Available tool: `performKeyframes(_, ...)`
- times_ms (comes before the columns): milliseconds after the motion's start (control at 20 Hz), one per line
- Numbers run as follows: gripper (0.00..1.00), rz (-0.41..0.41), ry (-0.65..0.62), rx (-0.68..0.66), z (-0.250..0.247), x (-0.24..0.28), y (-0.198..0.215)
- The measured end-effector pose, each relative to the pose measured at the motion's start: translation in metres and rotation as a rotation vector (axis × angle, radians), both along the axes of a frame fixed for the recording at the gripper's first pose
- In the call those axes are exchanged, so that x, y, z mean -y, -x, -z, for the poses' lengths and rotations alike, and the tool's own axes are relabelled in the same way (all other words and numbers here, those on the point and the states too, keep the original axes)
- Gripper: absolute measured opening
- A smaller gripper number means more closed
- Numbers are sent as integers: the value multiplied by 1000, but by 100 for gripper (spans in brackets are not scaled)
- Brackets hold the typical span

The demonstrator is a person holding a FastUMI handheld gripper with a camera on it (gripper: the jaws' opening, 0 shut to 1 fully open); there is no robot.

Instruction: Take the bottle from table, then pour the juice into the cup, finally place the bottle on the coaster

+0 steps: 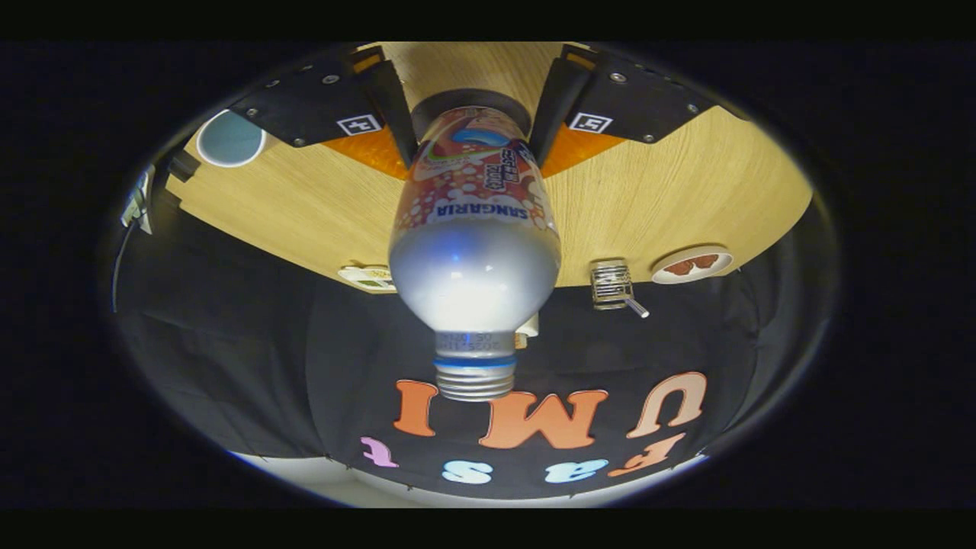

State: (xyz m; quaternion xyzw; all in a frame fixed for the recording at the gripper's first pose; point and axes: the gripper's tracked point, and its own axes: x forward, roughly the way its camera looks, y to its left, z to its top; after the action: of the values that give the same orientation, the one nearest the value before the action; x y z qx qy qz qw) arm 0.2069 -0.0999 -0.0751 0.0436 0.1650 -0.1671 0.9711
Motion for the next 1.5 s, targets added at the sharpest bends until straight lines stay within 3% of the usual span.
performKeyframes(750,82,40,-12,-4,5,3,5)
performKeyframes(900,97,17,-43,36,-6,-5,12)
performKeyframes(950,97,19,-33,47,-10,-4,14)
performKeyframes(1400,97,-5,6,134,-56,-27,73)
performKeyframes(1500,97,-50,3,144,-67,-47,89)
